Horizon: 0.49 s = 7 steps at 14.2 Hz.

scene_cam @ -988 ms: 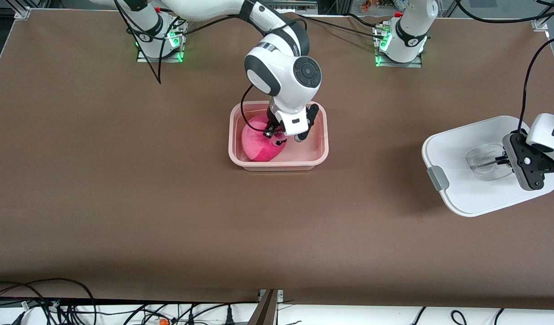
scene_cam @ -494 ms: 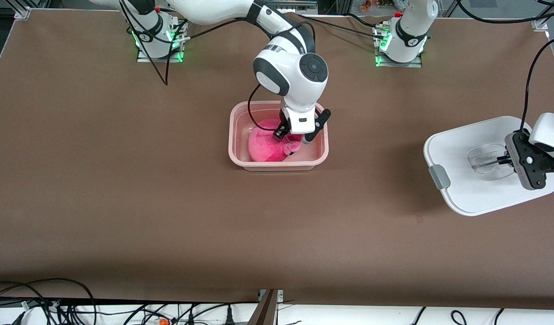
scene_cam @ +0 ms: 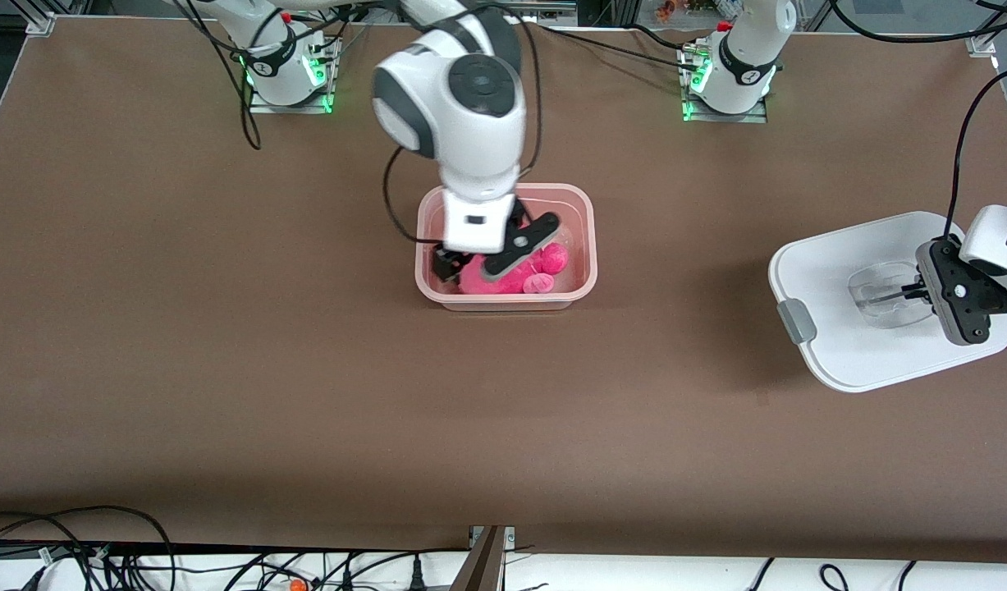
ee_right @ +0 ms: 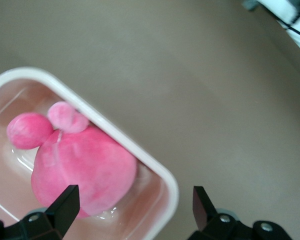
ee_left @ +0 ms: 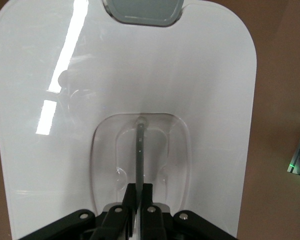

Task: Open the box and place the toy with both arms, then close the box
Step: 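Withdraw the right gripper while the left gripper carries the lid back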

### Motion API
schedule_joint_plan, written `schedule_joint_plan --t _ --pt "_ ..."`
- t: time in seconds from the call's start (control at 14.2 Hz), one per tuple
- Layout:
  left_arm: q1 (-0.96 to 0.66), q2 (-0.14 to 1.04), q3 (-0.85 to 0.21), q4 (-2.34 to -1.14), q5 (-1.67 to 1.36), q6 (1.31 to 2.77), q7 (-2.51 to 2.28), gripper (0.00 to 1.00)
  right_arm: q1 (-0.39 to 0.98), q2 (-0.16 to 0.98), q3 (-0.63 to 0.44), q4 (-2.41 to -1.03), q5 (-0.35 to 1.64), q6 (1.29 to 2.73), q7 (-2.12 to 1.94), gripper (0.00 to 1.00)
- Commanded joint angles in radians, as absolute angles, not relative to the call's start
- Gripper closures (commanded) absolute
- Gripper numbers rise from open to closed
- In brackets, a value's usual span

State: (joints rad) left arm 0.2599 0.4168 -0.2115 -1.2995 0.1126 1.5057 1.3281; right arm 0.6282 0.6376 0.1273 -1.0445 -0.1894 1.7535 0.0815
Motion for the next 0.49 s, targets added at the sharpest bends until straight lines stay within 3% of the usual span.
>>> schedule_joint_plan --t 0.0,0.21,0.42 --pt "0.262 0.425 -0.222 -1.278 0.072 1.485 1.355 1.00 0.583 0.513 0.059 -1.088 -0.097 1.660 0.107 0.00" --pt "0.181 0.458 -0.229 -1.285 0.071 1.488 1.359 1.00 0.560 0.395 -0.084 -1.165 0.044 1.597 0.106 0.00" --pt "0.021 0.489 -0.229 -1.279 0.071 1.505 1.342 1.00 0.560 0.225 -0.164 -1.363 0.055 1.611 0.107 0.00"
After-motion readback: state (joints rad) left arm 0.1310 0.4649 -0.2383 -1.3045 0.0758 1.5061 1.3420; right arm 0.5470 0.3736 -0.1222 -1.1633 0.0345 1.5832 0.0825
